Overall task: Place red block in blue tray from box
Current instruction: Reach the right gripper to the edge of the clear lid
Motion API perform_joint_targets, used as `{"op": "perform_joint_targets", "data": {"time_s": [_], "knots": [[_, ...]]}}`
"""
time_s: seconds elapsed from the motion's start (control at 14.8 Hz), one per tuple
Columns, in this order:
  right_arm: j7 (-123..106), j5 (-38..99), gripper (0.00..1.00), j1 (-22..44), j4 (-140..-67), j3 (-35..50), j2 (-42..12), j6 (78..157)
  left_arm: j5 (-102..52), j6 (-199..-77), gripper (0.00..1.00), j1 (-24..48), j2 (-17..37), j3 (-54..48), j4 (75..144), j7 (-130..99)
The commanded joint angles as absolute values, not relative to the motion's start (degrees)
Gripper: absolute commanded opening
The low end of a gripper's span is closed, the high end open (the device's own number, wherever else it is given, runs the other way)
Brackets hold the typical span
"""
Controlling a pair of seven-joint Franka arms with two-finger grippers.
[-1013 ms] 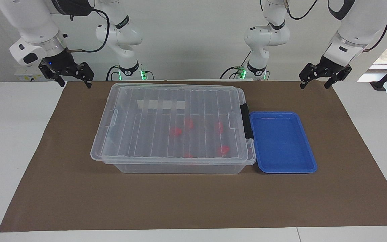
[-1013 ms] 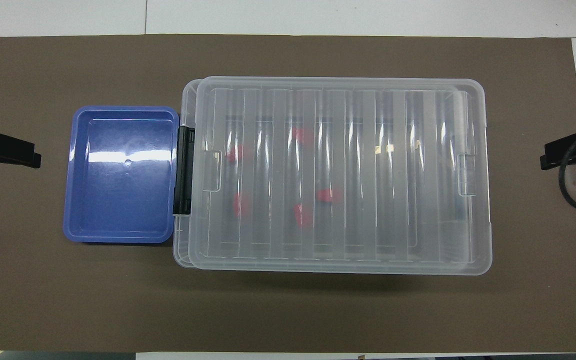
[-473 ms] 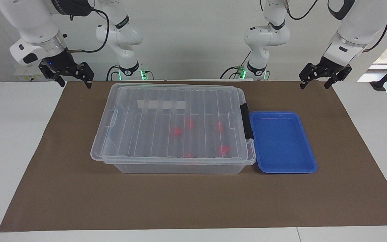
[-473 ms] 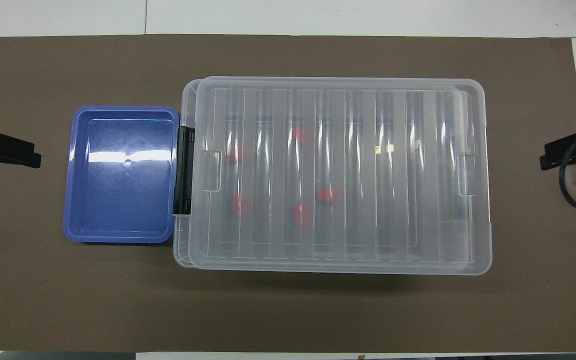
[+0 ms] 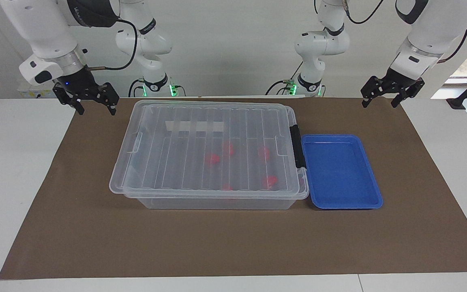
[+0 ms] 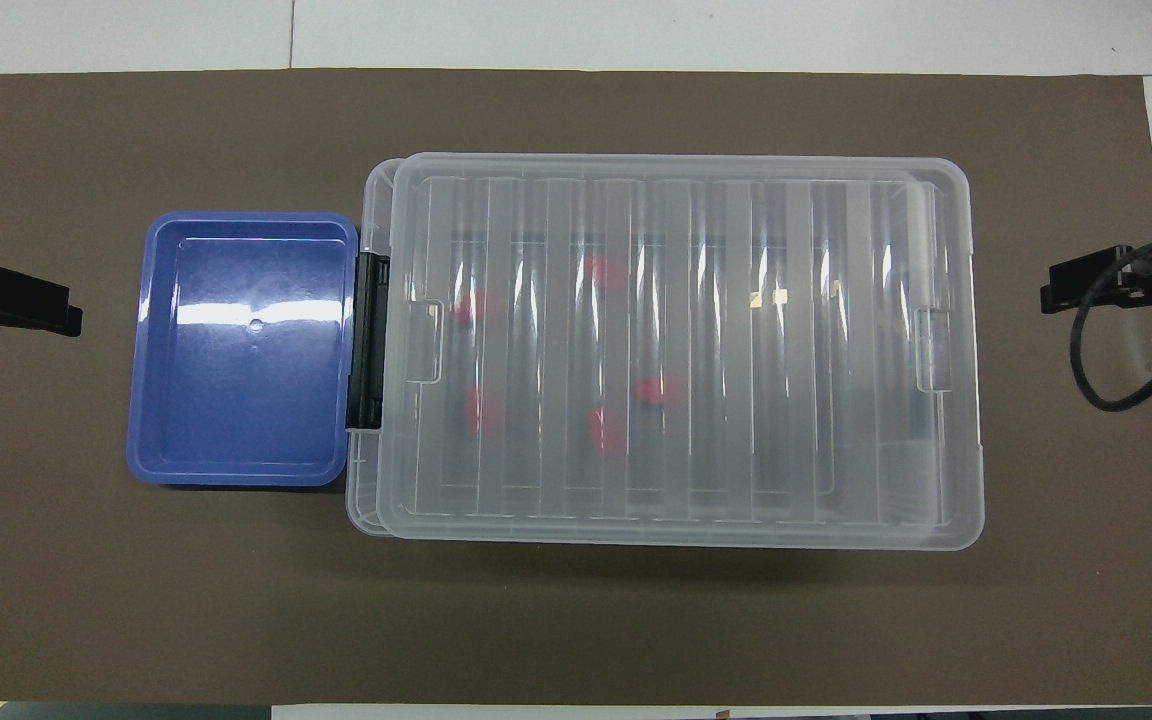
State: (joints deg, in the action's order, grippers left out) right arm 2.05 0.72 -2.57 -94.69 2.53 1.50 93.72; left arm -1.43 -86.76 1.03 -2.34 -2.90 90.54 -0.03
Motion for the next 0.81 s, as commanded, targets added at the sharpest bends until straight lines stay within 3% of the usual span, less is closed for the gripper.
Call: {"op": "perform_joint_targets", "data": {"time_s": [0.0, 0.74], "knots": [[3.60, 1.49, 1.00, -1.41, -100.89, 2.81, 3.34, 98.69, -2.11, -86.75, 1.00, 0.00, -3.87, -3.60, 92.29, 0.26], [3.78, 1.32, 1.00, -1.32, -112.58, 2.64, 1.67, 106.70, -2.11, -86.75, 1.00, 0.00, -3.87, -3.60, 92.29, 0.26]]}}
